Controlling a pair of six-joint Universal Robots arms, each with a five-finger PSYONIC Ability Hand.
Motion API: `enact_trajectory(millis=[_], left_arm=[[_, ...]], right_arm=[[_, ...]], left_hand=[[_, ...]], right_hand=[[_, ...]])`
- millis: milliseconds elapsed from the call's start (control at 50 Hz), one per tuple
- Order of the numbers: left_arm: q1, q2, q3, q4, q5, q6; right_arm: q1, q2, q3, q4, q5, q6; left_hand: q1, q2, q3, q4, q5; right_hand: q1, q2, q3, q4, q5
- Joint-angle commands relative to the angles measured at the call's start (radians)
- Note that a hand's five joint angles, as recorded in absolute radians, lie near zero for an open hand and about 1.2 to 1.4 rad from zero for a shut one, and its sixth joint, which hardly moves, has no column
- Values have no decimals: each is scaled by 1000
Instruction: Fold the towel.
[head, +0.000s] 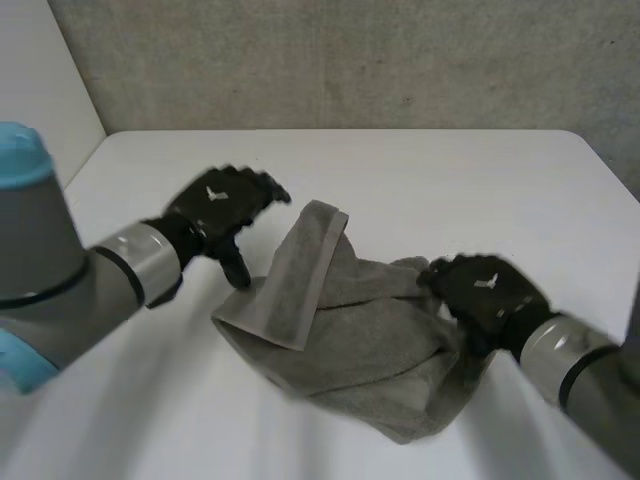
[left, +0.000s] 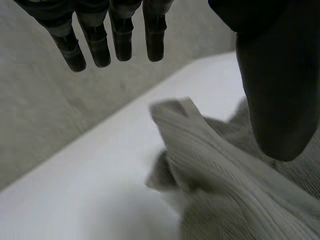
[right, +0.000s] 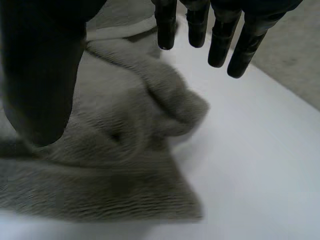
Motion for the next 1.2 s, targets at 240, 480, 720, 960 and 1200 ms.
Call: enact_trajectory(millis=[240, 480, 720, 960, 1200], left_arm=[[-128, -255, 58, 2, -43, 128], [-82, -207, 62, -14, -253, 117], [-2, -98, -22, -4, -301, -102], [7, -117, -68, 68, -339, -133], [-31, -83, -83, 88, -316, -128]], right_arm=[[102, 184, 90, -219, -20, -2], [8, 138, -59, -225, -143, -12], [-100, 323, -399, -241, -409, -93], [-146, 492, -508, -242, -413, -344], [-248, 443, -488, -236, -58, -327]], left_hand=[[1058, 1088, -51, -59, 1110], [1112, 1143, -51, -59, 1165], [1112, 1143, -51, -59, 1165], [1112, 1143, -51, -59, 1165], [264, 295, -51, -59, 317]], right_hand=[[1150, 1145, -43, -76, 1158], [1152, 1147, -43, -76, 1160], [1152, 1147, -43, -76, 1160], [1152, 1147, -43, -76, 1160], [137, 133, -43, -76, 146]])
